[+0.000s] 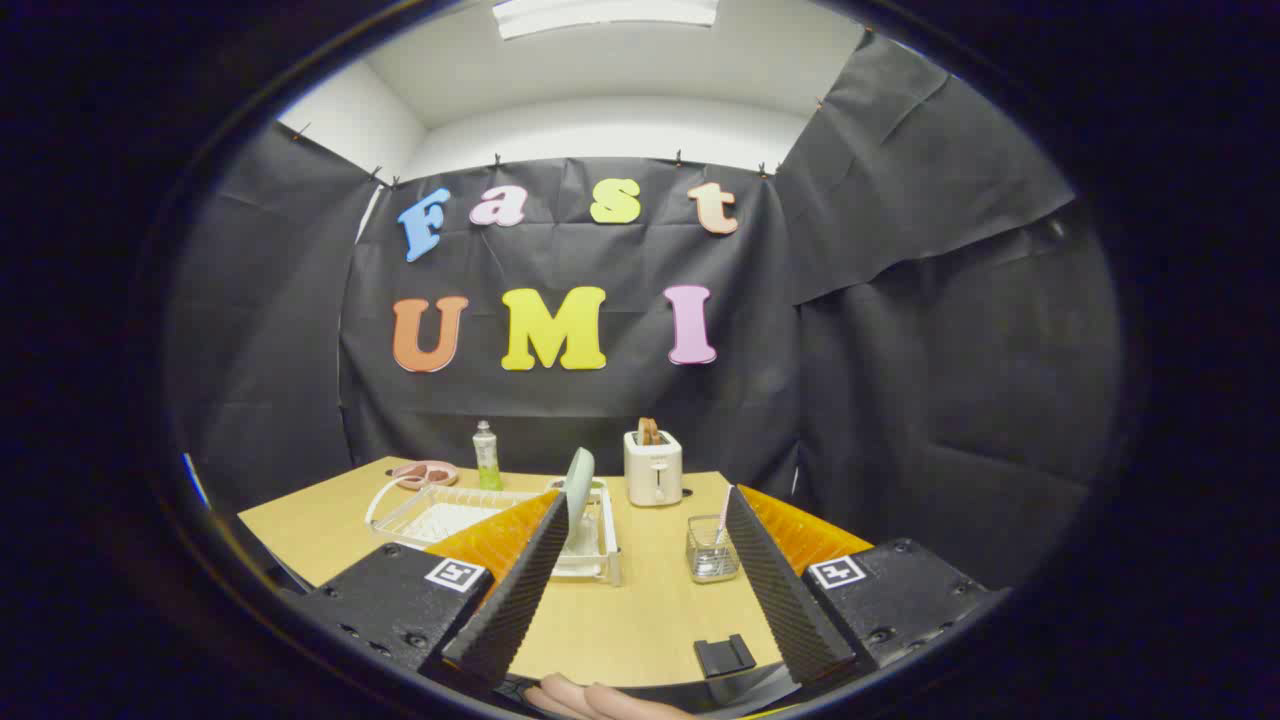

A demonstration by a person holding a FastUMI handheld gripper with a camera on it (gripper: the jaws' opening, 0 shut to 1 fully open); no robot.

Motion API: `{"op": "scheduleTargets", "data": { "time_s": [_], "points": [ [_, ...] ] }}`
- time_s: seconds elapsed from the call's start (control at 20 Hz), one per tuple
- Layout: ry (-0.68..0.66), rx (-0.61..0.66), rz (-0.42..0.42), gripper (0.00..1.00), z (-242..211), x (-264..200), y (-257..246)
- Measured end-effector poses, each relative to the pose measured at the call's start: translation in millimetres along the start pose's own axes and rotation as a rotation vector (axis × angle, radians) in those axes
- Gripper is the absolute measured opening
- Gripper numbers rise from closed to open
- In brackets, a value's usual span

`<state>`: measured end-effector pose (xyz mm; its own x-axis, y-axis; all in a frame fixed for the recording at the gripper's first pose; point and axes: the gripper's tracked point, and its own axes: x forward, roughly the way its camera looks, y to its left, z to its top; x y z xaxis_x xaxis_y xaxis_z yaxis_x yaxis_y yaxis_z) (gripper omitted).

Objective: Take the plate from the dish rack, then take the spoon from the basket and place it into the plate.

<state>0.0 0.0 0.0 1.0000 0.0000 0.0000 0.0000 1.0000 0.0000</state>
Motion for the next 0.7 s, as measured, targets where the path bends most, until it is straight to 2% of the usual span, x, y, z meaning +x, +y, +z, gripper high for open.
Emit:
{"op": "scheduleTargets", "data": {
  "time_s": [0.3,0.7],
  "points": [
    [0.022,-0.005,0.030,1.00,-8.1,0.1,4.5],
    [0.012,-0.037,0.019,1.00,-9.8,0.5,6.3]
  ]
}}
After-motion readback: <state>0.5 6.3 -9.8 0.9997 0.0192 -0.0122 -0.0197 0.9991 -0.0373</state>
